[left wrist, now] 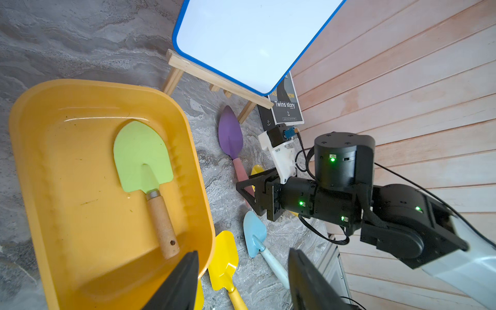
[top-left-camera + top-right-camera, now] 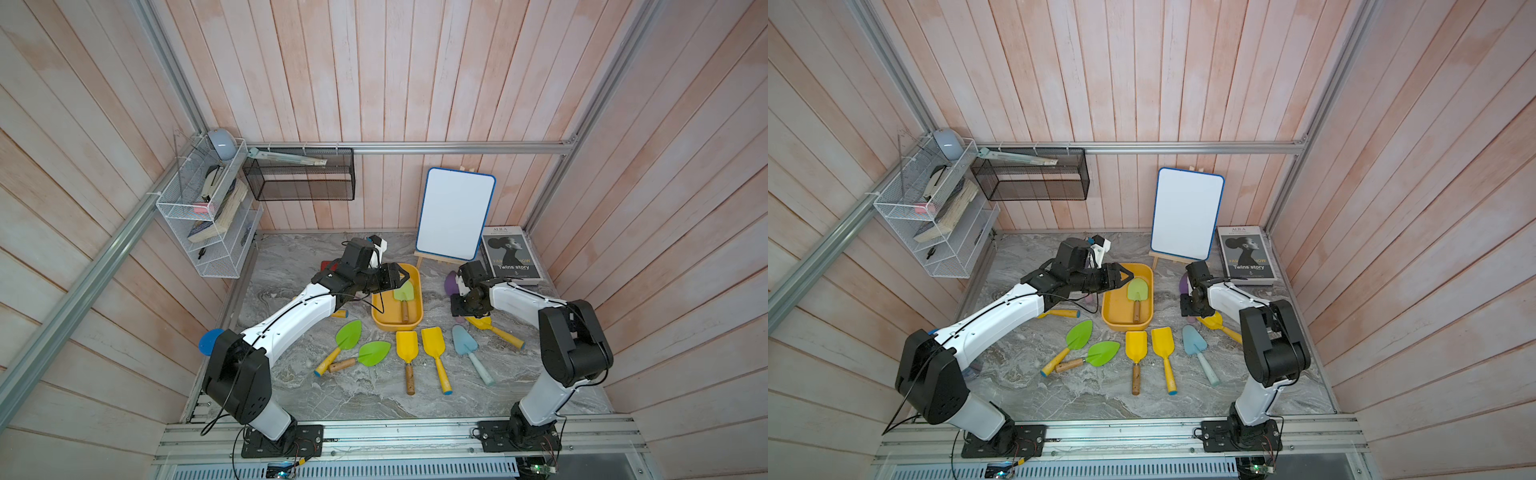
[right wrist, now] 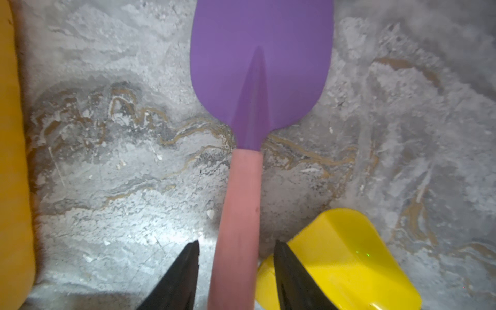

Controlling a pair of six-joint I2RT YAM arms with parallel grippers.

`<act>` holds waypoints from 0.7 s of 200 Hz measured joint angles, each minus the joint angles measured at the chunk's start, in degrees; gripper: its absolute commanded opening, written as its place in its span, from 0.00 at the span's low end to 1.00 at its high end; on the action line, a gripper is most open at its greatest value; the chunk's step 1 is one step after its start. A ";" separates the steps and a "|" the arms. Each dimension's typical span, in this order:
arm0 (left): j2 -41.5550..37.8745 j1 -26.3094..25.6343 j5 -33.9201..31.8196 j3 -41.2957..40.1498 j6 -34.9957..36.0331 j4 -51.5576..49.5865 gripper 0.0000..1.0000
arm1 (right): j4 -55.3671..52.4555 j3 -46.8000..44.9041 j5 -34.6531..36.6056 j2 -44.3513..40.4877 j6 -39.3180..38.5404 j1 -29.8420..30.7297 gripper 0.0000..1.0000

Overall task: Put the shovel into the storage box
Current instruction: Pick up the shovel from the center of the board.

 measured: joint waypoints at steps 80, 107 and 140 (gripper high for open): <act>0.00 0.00 0.74 -0.02 -0.17 0.39 0.58 | 0.02 0.00 -0.09 1.03 0.09 0.37 0.21; 0.00 0.00 0.72 -0.02 -0.20 0.39 0.58 | 0.02 0.00 -0.09 1.03 0.11 0.46 0.08; 0.00 -0.04 0.74 -0.02 -0.20 0.39 0.58 | 0.02 0.00 -0.09 1.03 0.07 0.48 0.00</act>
